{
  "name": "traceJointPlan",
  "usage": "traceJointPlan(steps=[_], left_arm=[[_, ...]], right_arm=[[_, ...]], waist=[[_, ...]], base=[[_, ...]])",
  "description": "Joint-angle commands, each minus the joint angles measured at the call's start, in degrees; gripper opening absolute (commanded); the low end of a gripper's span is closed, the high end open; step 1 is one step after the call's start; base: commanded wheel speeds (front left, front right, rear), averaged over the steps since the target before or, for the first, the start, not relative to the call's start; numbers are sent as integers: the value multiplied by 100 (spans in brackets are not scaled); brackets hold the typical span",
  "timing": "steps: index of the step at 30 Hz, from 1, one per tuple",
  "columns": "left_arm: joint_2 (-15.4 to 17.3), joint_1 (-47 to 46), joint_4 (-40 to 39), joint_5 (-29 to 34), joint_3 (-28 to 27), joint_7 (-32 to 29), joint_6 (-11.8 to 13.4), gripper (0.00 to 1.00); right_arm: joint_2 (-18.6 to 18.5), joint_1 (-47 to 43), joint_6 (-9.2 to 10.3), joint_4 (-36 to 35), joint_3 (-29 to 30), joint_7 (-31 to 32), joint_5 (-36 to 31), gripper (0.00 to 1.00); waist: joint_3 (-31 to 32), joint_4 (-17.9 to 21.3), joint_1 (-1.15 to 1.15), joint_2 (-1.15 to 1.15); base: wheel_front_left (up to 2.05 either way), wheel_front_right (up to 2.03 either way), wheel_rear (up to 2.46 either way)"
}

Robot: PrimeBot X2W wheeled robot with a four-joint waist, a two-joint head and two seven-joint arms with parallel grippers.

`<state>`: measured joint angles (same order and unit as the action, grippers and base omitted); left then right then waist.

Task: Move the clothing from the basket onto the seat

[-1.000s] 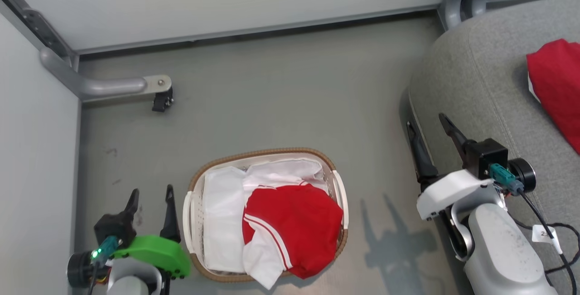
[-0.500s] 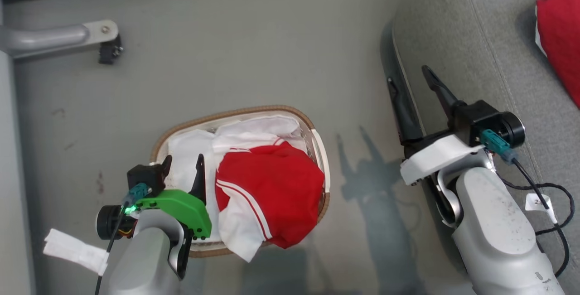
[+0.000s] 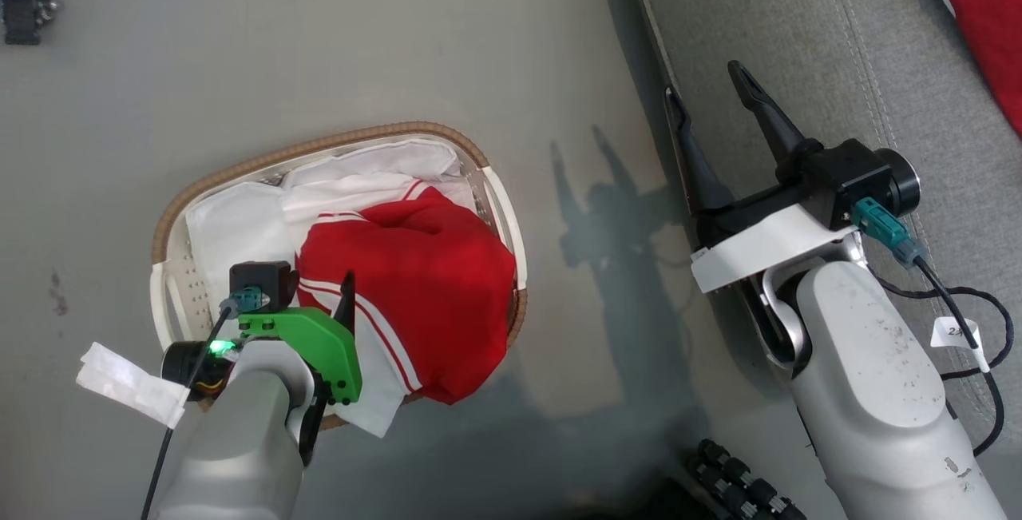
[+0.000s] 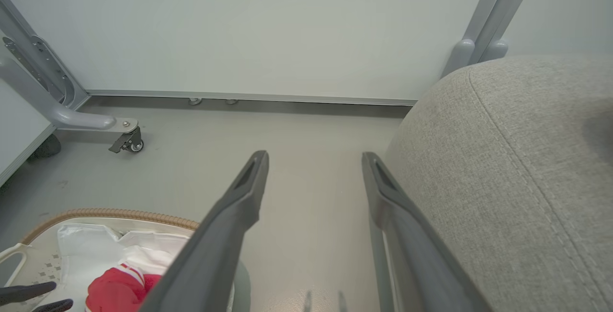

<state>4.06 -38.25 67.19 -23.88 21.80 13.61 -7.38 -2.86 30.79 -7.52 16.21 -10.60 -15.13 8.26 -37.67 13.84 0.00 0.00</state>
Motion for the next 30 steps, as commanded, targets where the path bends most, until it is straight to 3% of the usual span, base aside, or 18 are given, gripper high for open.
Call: traceJointPlan(steps=[1,14,30], left_arm=[[61,-116,73,-72,50,-62,-13,100],[266,-230,458,-612,515,-633,-14,100],[347,-352,355,-1178,996,-1012,-14,100]], right_arm=[[-9,47,6,-53,-17,-3,35,100],[-11,18,6,-126,-20,-3,-82,100],[-11,93,6,-227,35,-3,-185,100]], waist=[[-321,261,0,0],[-549,268,0,0],[-810,255,0,0]], base=[[0,0,0],[0,0,0],[0,0,0]])
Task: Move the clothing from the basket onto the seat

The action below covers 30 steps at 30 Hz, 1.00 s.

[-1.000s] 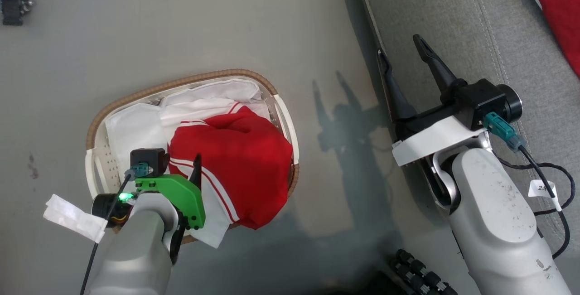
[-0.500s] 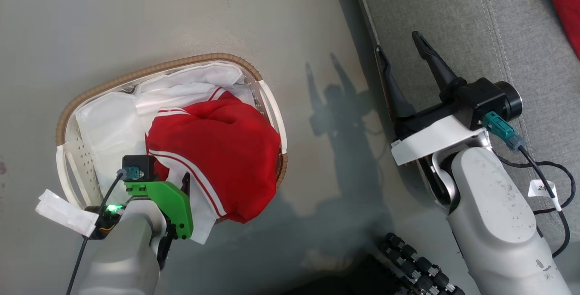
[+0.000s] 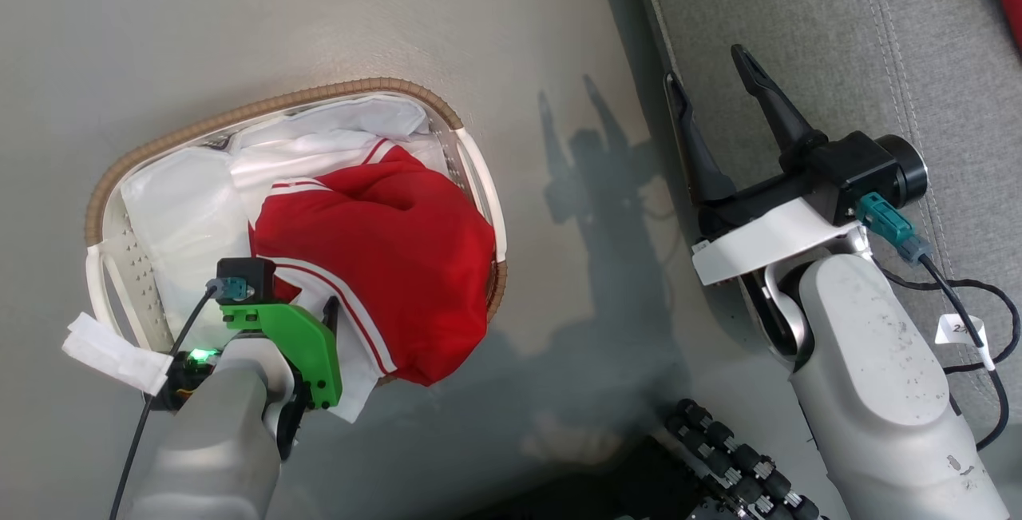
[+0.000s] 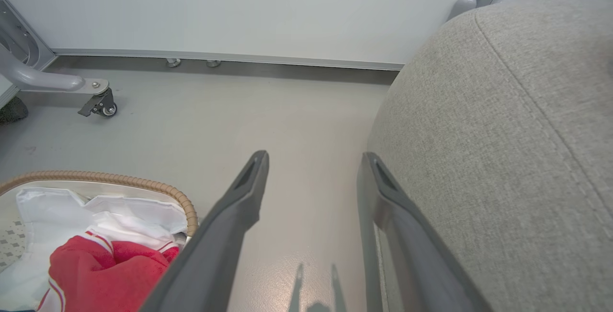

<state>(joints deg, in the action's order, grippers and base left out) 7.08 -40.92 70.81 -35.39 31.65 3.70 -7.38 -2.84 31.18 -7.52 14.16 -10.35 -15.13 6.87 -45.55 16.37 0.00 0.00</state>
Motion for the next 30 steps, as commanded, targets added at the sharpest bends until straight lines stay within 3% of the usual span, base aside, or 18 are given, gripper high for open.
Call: traceJointPlan(steps=[1,5,6,7,8,18,30], left_arm=[[48,-92,-34,-80,56,-52,-14,100],[89,-85,-165,-250,255,-127,-14,98],[97,-87,-190,-285,298,-132,-14,69],[82,-70,-239,-322,361,-151,-14,30],[90,-60,-266,-368,410,-160,-14,0],[190,193,-478,-872,857,118,-14,0],[30,504,-658,-1255,1136,1068,-14,0]], right_arm=[[-13,59,6,-24,17,-3,-57,100],[-13,77,6,-38,26,-3,-66,100],[-13,80,6,-40,33,-3,-67,100],[-12,82,6,-42,40,-3,-76,100],[-13,80,6,-39,50,-3,-83,100],[-14,102,6,107,38,-3,90,100],[-18,-256,6,424,110,-3,236,100]], waist=[[-39,1,0,0],[-94,-4,0,0],[-102,-8,0,0],[-106,-16,0,0],[-105,-25,0,0],[308,-98,0,0],[1503,-434,0,0]], base=[[0,0,0],[0,0,0],[0,0,0],[0,0,0],[0,0,0],[0,0,0],[0,0,0]])
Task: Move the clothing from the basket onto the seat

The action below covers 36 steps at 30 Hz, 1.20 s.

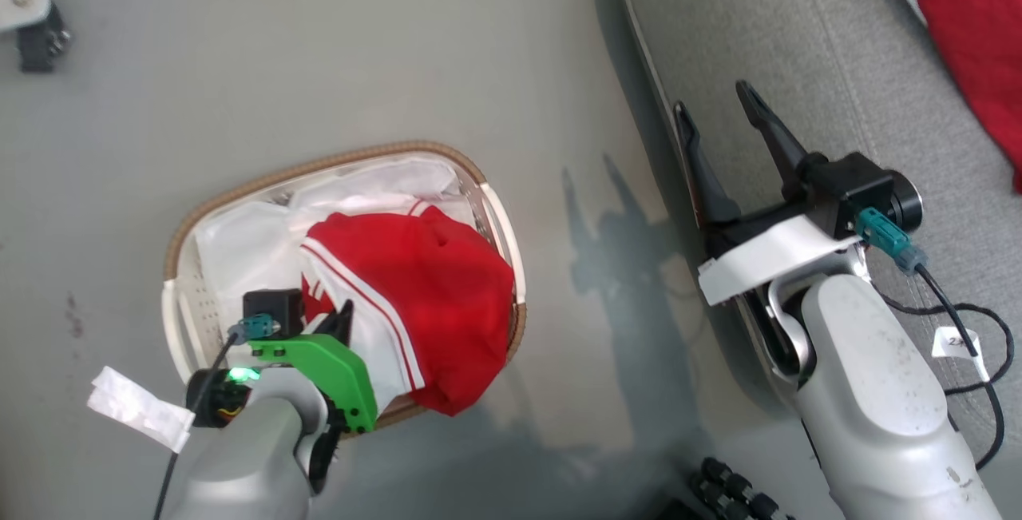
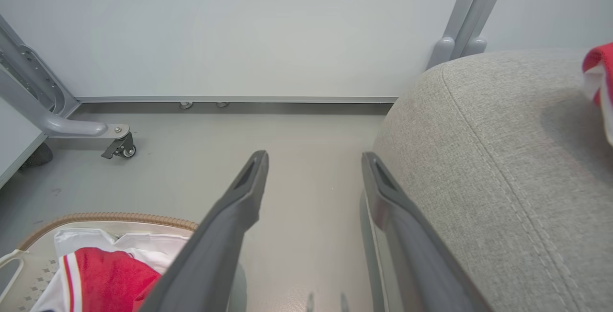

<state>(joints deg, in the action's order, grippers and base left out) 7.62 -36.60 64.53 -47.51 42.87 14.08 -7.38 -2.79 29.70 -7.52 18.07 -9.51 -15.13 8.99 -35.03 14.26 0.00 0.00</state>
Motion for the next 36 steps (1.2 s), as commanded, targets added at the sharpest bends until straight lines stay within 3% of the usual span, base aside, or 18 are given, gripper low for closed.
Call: traceJointPlan(steps=[1,12,24,36], left_arm=[[-39,85,-62,-44,9,64,-14,0],[-27,526,-1657,893,-871,114,124,0],[-256,1219,-3489,1919,-1842,116,77,0],[-414,1307,-5020,2530,-2136,116,22,0]], right_arm=[[-22,-161,6,55,56,-3,20,100],[-23,-759,6,315,278,-3,-19,100],[-22,-1338,6,504,171,-3,64,100],[-21,-1793,6,716,-290,-3,-15,100]], waist=[[550,-266,0,0],[1575,-684,0,0],[2468,-810,0,0],[2978,-962,0,0]], base=[[0,0,0],[0,0,0],[0,0,0],[0,0,0]])
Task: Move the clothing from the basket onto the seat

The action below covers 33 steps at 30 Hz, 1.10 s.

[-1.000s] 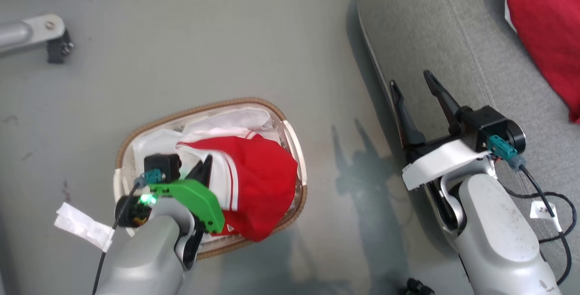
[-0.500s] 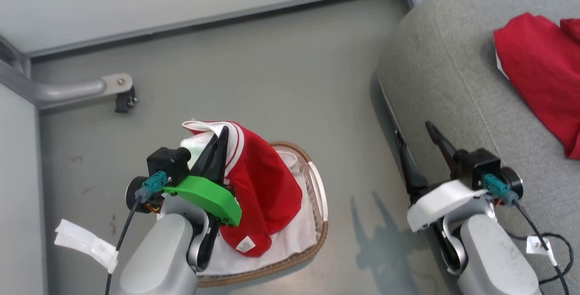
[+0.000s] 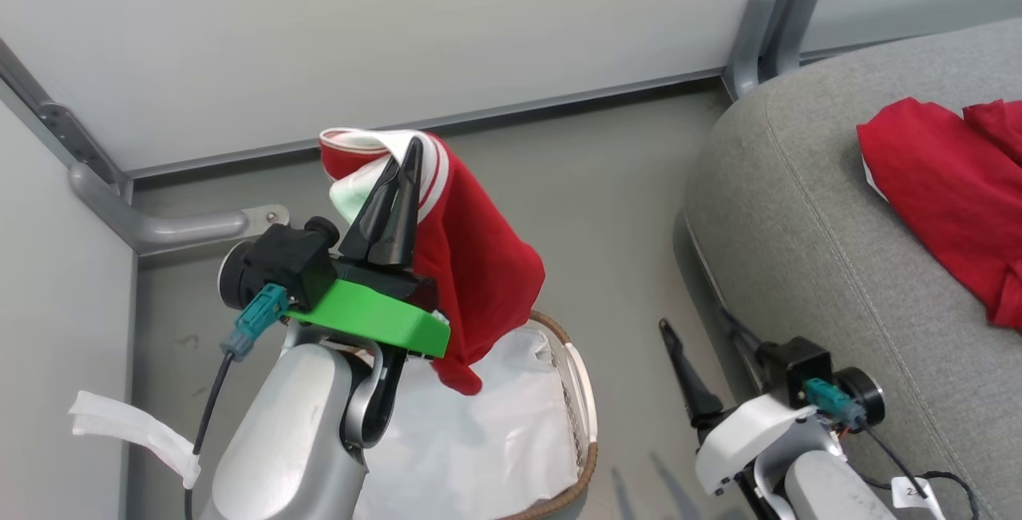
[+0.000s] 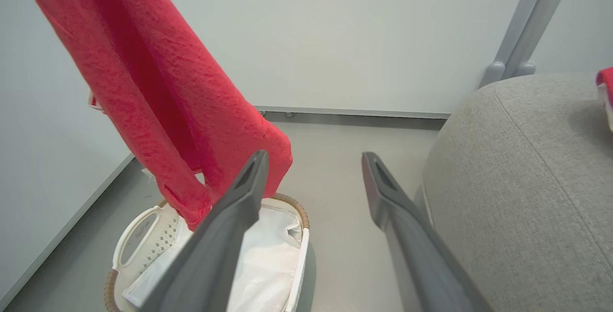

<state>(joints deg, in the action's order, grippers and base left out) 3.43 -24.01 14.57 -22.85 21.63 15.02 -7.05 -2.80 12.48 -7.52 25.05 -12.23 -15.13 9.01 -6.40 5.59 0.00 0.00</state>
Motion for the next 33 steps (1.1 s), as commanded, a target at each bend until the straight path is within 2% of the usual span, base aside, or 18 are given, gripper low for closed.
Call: traceJointPlan(steps=[1,8,13,17,28,29,30,31,33], left_arm=[[-2,34,-133,78,-8,22,-16,0],[-33,-83,-562,141,151,22,-33,0],[-42,-58,-678,87,304,22,-37,0],[-47,3,-696,45,435,21,-36,0],[-48,-152,-758,-141,891,22,84,0],[-48,-152,-759,-181,926,22,103,0],[-48,-154,-759,-192,954,22,104,0],[-48,-157,-758,-219,981,22,110,0],[-48,-147,-735,-251,1013,22,143,0]], right_arm=[[-19,-67,6,28,-104,-3,-22,100],[-20,228,6,18,-827,-3,-70,100],[-20,556,7,-157,-1767,-3,244,100],[-27,780,6,-266,-2300,-3,428,100],[-22,1425,6,173,-2954,-3,563,100],[-22,1449,6,249,-2990,-3,615,72],[-26,1479,6,322,-3019,-3,636,12],[-22,1516,6,383,-3043,-3,669,0],[-22,1521,6,480,-3028,-3,748,0]], waist=[[135,-111,0,0],[207,-258,0,0],[232,-374,0,0],[241,-460,0,0],[199,-715,0,0],[195,-740,0,0],[190,-761,0,0],[184,-784,0,0],[172,-804,0,0]], base=[[0,0,0],[0,0,0],[0,0,0],[0,0,0],[0,0,0],[0,0,0],[0,0,0],[0,0,0],[0,0,0]])
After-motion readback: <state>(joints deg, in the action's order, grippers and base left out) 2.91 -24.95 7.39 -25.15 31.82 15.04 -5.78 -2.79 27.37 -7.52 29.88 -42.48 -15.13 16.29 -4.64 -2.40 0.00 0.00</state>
